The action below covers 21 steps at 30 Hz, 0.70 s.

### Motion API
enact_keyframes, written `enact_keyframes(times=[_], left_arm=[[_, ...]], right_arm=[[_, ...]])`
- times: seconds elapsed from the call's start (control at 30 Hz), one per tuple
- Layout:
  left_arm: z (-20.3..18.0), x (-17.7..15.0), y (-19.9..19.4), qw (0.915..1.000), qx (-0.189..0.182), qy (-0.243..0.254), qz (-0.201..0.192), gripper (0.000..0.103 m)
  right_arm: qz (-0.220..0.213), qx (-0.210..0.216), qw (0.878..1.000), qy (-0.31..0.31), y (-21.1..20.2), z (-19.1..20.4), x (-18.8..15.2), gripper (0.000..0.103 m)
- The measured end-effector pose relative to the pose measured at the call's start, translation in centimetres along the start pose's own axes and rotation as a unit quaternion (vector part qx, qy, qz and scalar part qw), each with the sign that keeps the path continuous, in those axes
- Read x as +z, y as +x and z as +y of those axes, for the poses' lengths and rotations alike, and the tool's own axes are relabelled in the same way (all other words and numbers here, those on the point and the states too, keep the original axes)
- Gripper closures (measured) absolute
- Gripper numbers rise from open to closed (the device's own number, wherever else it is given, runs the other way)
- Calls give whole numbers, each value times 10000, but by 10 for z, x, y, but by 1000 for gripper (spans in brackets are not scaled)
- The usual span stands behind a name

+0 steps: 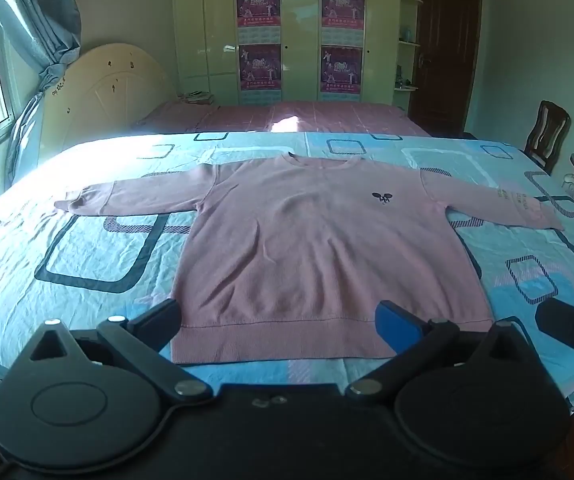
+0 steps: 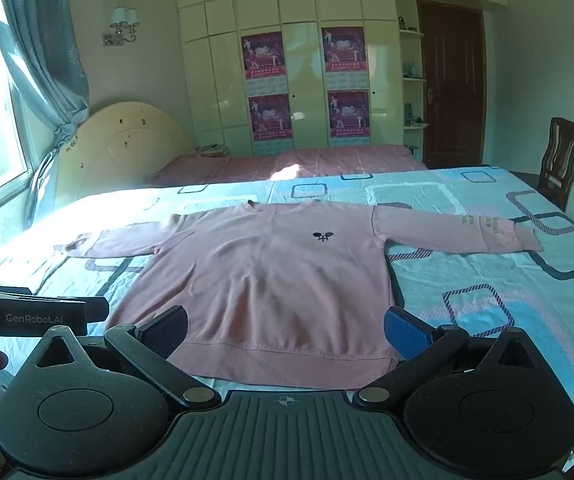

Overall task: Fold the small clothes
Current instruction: 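Move both grippers toward the pink sweatshirt spread on the bed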

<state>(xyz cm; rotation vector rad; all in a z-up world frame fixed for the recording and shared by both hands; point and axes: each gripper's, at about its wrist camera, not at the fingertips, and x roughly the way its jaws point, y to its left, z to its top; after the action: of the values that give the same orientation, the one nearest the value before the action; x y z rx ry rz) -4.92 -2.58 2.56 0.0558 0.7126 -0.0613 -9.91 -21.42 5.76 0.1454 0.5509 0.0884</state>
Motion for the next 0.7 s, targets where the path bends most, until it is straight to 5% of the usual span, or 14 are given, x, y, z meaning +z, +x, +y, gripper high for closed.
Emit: enact_keyframes(times=[0.7], left_arm=[[4, 2, 4, 10000, 23, -64, -2, 0]], right_arm=[[-8, -35, 10000, -22, 7, 3, 2, 0]])
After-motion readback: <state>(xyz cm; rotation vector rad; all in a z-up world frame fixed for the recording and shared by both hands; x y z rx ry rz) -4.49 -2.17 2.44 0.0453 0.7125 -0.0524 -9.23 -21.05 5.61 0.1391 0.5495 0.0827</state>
